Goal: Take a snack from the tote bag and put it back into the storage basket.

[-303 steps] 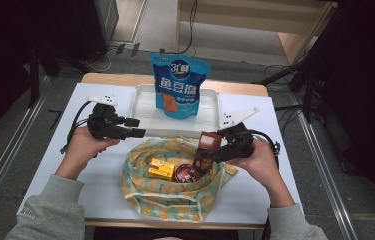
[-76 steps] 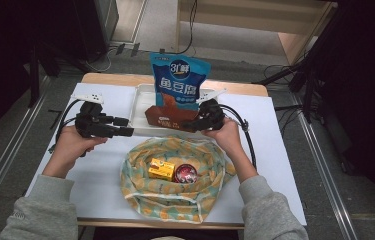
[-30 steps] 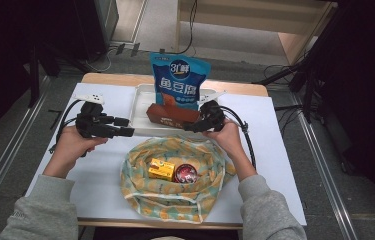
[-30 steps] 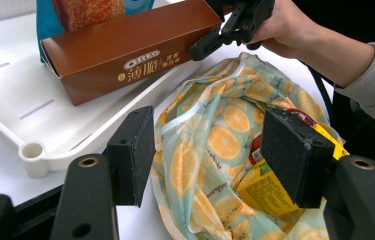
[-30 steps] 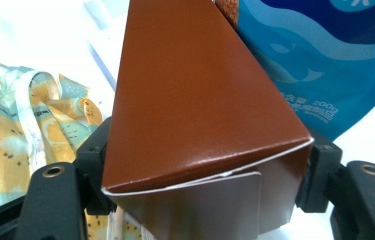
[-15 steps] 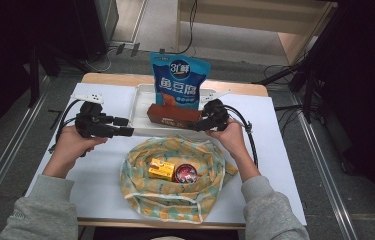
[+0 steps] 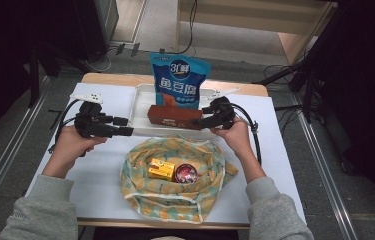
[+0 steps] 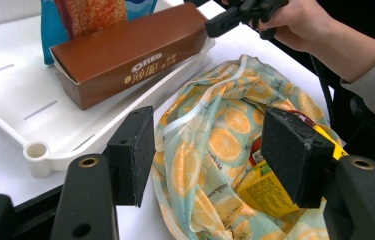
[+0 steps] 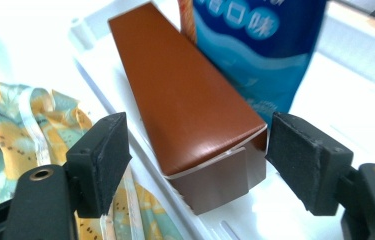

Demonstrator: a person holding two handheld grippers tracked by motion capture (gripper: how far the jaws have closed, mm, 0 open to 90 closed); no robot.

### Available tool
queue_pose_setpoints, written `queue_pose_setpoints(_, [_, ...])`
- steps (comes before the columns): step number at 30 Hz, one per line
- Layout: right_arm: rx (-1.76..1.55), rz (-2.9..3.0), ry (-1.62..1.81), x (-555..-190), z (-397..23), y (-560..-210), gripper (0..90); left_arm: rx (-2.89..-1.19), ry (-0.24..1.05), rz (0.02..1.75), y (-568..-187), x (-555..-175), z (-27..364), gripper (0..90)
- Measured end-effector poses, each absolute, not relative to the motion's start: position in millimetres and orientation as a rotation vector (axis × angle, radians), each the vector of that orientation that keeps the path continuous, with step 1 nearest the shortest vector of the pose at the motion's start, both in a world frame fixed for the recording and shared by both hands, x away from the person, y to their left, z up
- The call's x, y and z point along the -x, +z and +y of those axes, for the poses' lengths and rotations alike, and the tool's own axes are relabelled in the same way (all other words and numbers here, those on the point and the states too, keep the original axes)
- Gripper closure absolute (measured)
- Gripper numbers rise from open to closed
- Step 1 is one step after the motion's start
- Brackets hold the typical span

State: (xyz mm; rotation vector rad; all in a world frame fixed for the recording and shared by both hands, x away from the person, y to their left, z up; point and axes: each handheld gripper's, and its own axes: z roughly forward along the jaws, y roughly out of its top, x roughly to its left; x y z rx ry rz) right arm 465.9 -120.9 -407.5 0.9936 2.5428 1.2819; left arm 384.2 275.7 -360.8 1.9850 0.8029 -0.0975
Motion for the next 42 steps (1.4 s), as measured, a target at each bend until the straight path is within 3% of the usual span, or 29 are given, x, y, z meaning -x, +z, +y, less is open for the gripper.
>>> queue_pose_setpoints(13, [-0.929,2.542,1.313,-453,-109,-397,33.7,-1.986,-0.093,0.801,-360,-384,276,39.2])
queue_pose_setpoints(24, [-0.915,2.537,1.348,-449,-93,-402,49.1,-1.991,-0.086,0.805,-360,-384,277,39.2])
queue_pose_setpoints(30, [-0.91,2.557,1.32,-448,-85,-409,52.8,-1.991,-0.082,0.806,-360,-384,277,39.2])
queue_pose_setpoints(42, [-0.889,2.598,1.304,-447,-69,-419,78.6,-1.986,-0.073,0.807,-359,-382,279,39.2])
